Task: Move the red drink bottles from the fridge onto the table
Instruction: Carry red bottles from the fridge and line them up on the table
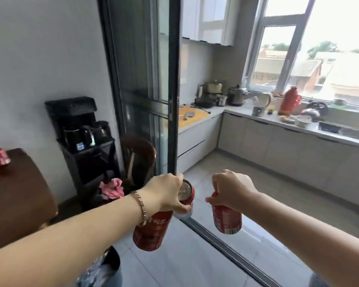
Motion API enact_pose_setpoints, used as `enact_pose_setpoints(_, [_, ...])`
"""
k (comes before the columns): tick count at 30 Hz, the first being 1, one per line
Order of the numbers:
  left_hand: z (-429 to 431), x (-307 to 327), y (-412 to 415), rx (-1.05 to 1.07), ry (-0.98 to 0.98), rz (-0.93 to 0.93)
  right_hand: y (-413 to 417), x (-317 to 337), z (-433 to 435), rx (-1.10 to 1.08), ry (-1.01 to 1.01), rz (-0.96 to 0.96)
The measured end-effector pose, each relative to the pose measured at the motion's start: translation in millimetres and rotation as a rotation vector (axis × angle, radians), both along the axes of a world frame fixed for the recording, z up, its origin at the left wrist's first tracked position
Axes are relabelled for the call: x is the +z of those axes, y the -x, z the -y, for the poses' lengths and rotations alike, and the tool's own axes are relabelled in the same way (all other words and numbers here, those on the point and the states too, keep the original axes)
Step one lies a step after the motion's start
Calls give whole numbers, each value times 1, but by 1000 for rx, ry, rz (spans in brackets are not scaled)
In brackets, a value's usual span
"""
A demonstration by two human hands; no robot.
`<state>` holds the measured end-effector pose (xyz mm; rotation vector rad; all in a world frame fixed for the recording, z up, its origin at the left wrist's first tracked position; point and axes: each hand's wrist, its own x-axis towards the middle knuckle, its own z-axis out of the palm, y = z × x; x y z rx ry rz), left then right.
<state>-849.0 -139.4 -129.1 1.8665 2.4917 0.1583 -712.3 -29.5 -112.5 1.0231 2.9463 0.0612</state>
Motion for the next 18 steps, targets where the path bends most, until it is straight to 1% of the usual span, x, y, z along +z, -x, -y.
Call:
enact_pose_setpoints(6, [50,-29,131,332,17,104,171,-27,16,300,61,35])
enact_pose_setpoints(10, [82,-37,200,504,22,76,267,-33,37,482,57,76])
enact_pose_setpoints(12, [105,-41,236,620,16,99,325,-37,52,572,59,100])
enact_pose_setpoints(14, [124,-41,263,694,-1,87,365,-39,64,637,60,95])
enact_pose_setpoints(18, [179,-49,324,872,-40,116,455,-49,111,777,73,139])
